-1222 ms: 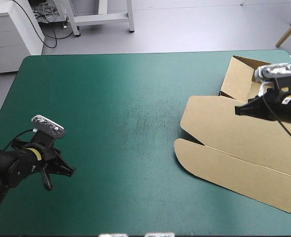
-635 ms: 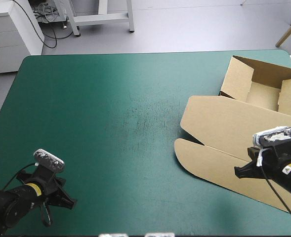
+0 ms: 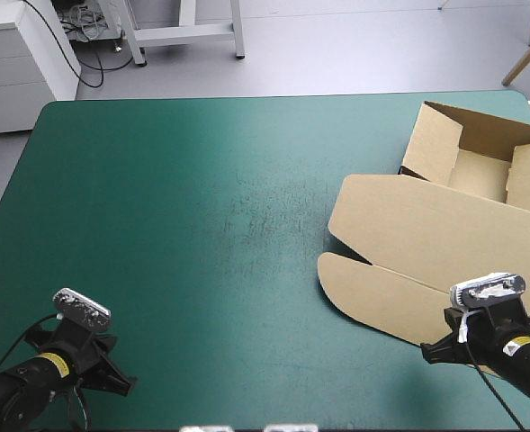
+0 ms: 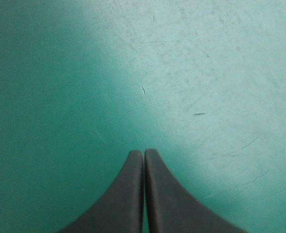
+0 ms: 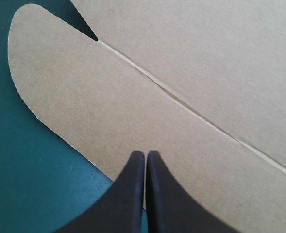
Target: Fold the box
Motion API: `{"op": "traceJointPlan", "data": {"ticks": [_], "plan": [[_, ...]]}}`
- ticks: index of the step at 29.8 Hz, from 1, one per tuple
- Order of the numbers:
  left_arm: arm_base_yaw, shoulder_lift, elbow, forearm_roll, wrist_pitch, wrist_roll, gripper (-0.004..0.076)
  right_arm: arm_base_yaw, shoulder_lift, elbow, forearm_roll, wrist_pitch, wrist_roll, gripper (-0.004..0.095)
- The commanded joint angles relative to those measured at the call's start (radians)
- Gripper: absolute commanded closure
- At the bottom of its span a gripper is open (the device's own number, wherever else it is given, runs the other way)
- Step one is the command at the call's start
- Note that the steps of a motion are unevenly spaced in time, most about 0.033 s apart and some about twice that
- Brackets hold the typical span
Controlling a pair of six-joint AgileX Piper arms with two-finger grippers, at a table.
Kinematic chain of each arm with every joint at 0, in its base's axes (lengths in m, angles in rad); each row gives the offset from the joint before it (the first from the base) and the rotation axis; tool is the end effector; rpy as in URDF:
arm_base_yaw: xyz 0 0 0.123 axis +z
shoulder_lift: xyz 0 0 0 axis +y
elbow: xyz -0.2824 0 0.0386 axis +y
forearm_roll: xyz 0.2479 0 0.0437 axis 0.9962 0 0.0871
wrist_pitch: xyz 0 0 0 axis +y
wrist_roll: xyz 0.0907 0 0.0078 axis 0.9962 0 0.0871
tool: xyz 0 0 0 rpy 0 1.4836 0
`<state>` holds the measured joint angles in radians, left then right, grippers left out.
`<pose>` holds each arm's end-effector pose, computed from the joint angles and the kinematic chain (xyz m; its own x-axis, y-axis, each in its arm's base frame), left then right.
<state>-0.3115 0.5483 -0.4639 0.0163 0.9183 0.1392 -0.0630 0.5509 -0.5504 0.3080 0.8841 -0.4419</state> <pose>0.0815 -0.0250 0.2535 -0.7019 0.3820 -0.6012 0.4077 0.9075 0.1007 0.0919 0.0156 0.2854 -0.6514 -0.1932 -0.7338 -0.2708 0.9626 -0.0130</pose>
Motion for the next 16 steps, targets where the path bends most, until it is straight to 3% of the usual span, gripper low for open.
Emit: {"op": "traceJointPlan", "data": {"ticks": [1,16], "plan": [[-0.006,0.005,-0.025,-0.005,-0.044,-0.018,0.0734,0.002,0.003,-0.025,0.017,-0.067,-0.007,0.0912],[-0.006,0.005,-0.025,-0.005,-0.044,-0.018,0.0734,0.002,0.003,-0.025,0.017,-0.247,-0.008,0.0912]]}}
